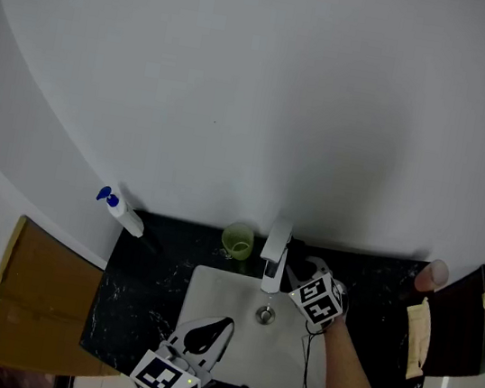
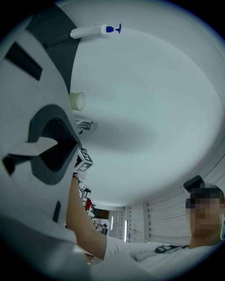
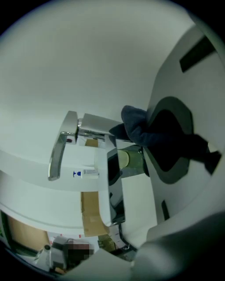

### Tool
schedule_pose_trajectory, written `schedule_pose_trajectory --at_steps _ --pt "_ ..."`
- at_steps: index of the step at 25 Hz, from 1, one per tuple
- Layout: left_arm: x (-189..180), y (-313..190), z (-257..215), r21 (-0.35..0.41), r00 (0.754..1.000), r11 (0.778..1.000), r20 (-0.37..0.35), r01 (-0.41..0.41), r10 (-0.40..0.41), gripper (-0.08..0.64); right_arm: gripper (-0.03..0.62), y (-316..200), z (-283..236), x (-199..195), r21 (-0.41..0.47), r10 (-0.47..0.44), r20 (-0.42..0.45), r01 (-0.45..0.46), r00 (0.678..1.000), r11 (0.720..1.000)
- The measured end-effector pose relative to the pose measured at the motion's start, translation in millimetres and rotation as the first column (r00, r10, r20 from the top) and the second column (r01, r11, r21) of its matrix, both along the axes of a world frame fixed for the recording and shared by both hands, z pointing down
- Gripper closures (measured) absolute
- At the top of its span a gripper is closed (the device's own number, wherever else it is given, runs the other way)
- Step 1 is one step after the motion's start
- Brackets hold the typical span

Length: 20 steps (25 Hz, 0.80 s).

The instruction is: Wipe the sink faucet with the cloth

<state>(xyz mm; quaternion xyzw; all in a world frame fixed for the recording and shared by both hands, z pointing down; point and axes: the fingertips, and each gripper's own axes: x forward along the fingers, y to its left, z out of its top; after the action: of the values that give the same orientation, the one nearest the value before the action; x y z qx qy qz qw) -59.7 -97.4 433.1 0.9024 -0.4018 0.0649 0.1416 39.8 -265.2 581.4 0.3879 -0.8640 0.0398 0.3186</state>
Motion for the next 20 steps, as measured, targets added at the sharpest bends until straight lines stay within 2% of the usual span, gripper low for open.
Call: schedule_pose_trajectory --at_steps 3,7,11,13,15,20 --pt "-1.5 -1.8 -0.1 0.0 1.0 1.0 -0.007 0.007 -0.007 0.56 0.534 -1.5 -32.1 1.3 0.113 -0.03 0.019 0.028 0.999 0.993" --pt "-0.4 -2.4 -1.2 -0.004 1.0 1.0 -0.01 0.004 -0.004 0.56 0.534 2.8 -75.9 1.2 0.269 -0.093 -0.087 0.113 0.992 0.957" --pt "1.8 -2.2 -1.4 -0.004 1.0 1.0 -0.011 0.009 -0.009 0.56 0.534 8.5 -98.2 -2.9 0.349 -0.122 -0.168 0.175 0.978 0.921" --pt "1.7 -2.6 -1.2 -0.005 1.0 1.0 -0.011 0.009 -0.009 0.56 0.534 9.1 -88.3 -5.3 0.338 -0.132 -0.213 0.2 0.968 0.92" --pt "1.6 -1.6 1.7 -0.003 1.0 1.0 -0.017 0.005 -0.005 0.56 0.534 8.3 -68.7 -5.2 0.299 -0.139 -0.236 0.208 0.962 0.931" --pt "-2.2 -3.5 -2.1 -0.011 1.0 1.0 0.006 0.023 -0.023 0.56 0.534 8.8 -11.6 -5.5 0.173 -0.152 -0.227 0.193 0.962 0.966"
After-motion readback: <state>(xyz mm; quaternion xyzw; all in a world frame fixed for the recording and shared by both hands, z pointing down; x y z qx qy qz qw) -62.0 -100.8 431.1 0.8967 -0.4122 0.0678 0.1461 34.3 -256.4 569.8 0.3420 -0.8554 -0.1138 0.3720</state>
